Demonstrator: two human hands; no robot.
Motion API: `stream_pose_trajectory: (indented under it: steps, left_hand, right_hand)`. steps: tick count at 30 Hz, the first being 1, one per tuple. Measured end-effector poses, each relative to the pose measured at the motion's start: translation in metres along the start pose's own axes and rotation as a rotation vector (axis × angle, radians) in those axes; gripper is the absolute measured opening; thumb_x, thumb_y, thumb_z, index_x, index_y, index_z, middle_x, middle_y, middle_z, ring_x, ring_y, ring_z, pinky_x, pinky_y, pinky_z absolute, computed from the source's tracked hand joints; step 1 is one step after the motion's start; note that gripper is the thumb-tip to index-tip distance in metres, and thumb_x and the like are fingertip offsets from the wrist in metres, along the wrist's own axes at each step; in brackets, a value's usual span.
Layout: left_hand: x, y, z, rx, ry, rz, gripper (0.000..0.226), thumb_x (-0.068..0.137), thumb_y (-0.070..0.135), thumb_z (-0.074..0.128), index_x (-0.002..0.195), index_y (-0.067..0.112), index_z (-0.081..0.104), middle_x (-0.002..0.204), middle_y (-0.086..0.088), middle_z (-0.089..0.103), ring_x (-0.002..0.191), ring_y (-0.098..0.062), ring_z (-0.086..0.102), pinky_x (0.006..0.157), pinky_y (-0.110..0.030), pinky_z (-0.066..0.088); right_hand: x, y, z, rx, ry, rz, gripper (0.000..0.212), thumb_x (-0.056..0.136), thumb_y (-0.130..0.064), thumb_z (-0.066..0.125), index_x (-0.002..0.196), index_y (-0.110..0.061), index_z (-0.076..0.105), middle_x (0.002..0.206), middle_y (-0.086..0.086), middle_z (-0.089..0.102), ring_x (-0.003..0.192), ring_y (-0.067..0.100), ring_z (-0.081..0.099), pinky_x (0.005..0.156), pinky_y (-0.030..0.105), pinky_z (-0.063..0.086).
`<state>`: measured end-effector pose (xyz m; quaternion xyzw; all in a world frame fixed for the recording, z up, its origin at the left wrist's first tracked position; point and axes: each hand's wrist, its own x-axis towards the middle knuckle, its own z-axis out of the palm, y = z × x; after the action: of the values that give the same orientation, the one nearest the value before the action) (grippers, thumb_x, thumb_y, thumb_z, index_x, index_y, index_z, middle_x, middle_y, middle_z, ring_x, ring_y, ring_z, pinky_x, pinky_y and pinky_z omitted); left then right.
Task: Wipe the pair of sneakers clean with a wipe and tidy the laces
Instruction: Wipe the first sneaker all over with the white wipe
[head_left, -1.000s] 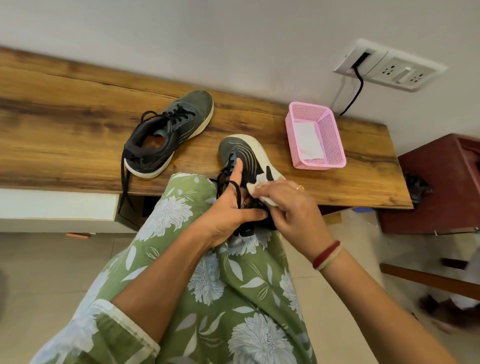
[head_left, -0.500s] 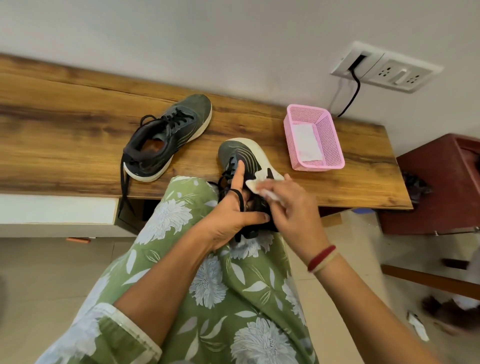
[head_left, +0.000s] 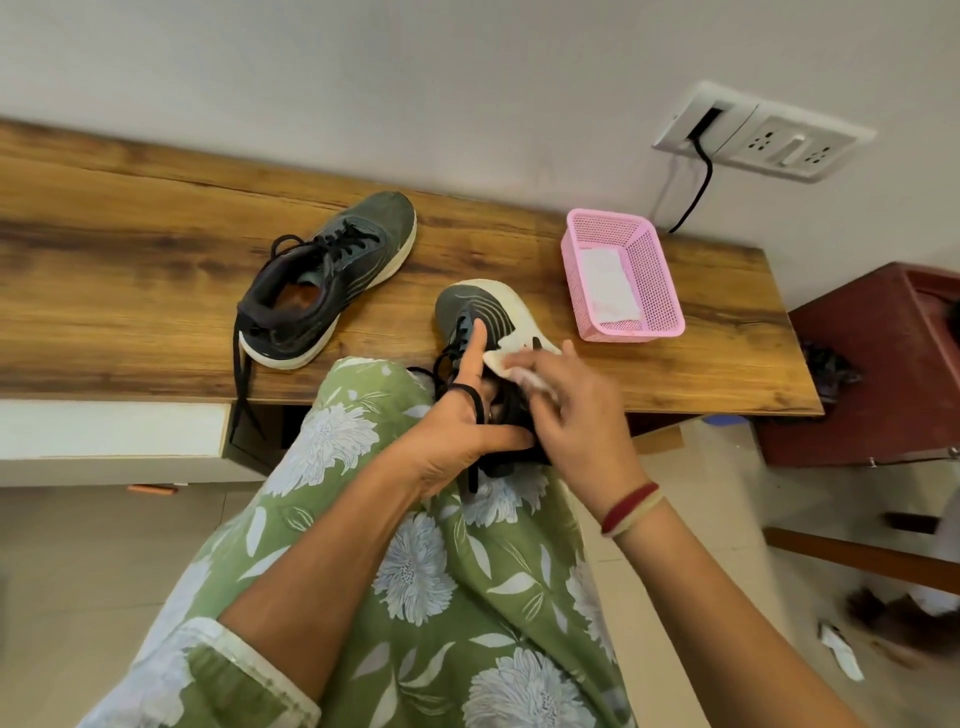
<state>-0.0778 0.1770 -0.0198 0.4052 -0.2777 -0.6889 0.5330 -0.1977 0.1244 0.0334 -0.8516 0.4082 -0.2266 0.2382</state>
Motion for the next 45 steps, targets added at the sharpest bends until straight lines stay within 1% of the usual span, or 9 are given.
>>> stream_pose_trajectory:
  steps: [6,11,12,14,17,23,37,41,45]
  left_hand:
    - [-0.001,0.002,-0.003,0.095,-0.045,0.028,0.12,0.074,-0.024,0.06,0.146,0.045,-0.007,0.117,-0.001,0.06,0.102,-0.015,0.063,0.085,-0.028,0.051]
    - [0.0,0.006,-0.001,0.17,-0.079,0.029,0.115,0.078,-0.025,0.055,0.147,0.043,-0.008,0.087,-0.008,0.053,0.081,-0.007,0.062,0.074,-0.024,0.05]
    - [-0.001,0.007,-0.002,0.159,-0.079,0.027,0.113,0.079,-0.025,0.054,0.147,0.042,-0.006,0.1,-0.026,0.042,0.082,-0.002,0.063,0.072,-0.02,0.049]
    - [-0.001,0.008,-0.004,0.156,-0.106,0.029,0.111,0.08,-0.021,0.056,0.147,0.045,-0.004,0.134,-0.008,0.05,0.099,-0.008,0.064,0.078,-0.02,0.049]
    - [-0.001,0.006,-0.005,0.202,-0.117,0.047,0.109,0.077,-0.006,0.062,0.146,0.048,-0.002,0.13,-0.007,0.052,0.105,-0.02,0.061,0.085,-0.026,0.049]
    - [-0.003,0.002,-0.003,0.312,-0.087,0.099,0.109,0.082,-0.016,0.057,0.145,0.043,-0.01,0.059,0.004,0.044,0.052,-0.003,0.047,0.055,-0.016,0.042]
    - [-0.003,-0.007,0.002,0.23,0.039,0.168,0.06,0.077,-0.011,0.061,0.114,0.022,0.029,0.085,-0.007,0.066,0.074,-0.014,0.066,0.065,-0.022,0.051]
    - [-0.006,-0.006,0.006,0.224,0.046,0.183,0.058,0.068,0.014,0.08,0.094,0.016,0.028,0.065,0.013,0.057,0.066,-0.004,0.055,0.062,-0.017,0.045]
    - [-0.007,-0.019,0.015,0.342,0.153,0.234,0.075,0.048,0.027,0.092,0.101,0.02,0.039,0.096,-0.014,0.068,0.095,-0.021,0.066,0.085,-0.045,0.054]
  right_hand:
    - [-0.047,0.016,-0.001,-0.098,-0.089,-0.221,0.032,0.086,-0.005,0.041,0.106,-0.007,0.066,0.108,0.006,0.068,0.114,0.01,0.054,0.114,0.032,0.026]
    - [-0.045,0.012,-0.02,0.375,-0.084,0.029,0.025,0.088,-0.009,0.055,0.101,-0.025,0.07,0.097,-0.007,0.071,0.089,0.018,0.066,0.101,0.027,0.04]
    - [-0.04,0.008,-0.024,0.501,-0.013,0.088,0.024,0.087,-0.012,0.056,0.097,-0.029,0.071,0.094,-0.006,0.071,0.084,0.023,0.065,0.091,0.024,0.045]
    - [-0.028,0.003,-0.028,0.609,0.22,0.137,0.023,0.088,-0.008,0.058,0.096,-0.026,0.071,0.093,-0.007,0.071,0.086,0.016,0.063,0.079,0.021,0.048]
    - [0.0,0.006,-0.028,0.438,0.276,0.156,0.017,0.089,-0.002,0.057,0.098,-0.011,0.068,0.094,-0.004,0.069,0.091,0.006,0.063,0.081,0.018,0.046]
    - [0.017,0.016,-0.015,-0.163,-0.083,0.005,0.027,0.082,0.0,0.052,0.1,-0.012,0.068,0.096,0.003,0.07,0.088,0.019,0.064,0.079,0.028,0.046]
    - [-0.102,0.027,-0.008,-0.337,0.0,-0.236,0.041,0.102,-0.015,0.027,0.115,-0.006,0.065,0.12,0.007,0.064,0.124,0.015,0.049,0.104,0.033,0.04]
    - [-0.097,0.018,-0.014,-0.006,0.142,-0.097,0.034,0.087,-0.002,0.049,0.115,-0.013,0.063,0.12,-0.003,0.061,0.112,-0.005,0.053,0.093,0.018,0.046]
    - [-0.064,0.004,-0.02,0.597,0.439,0.326,0.02,0.09,-0.006,0.057,0.101,-0.018,0.068,0.102,-0.003,0.07,0.099,0.01,0.064,0.085,0.025,0.05]
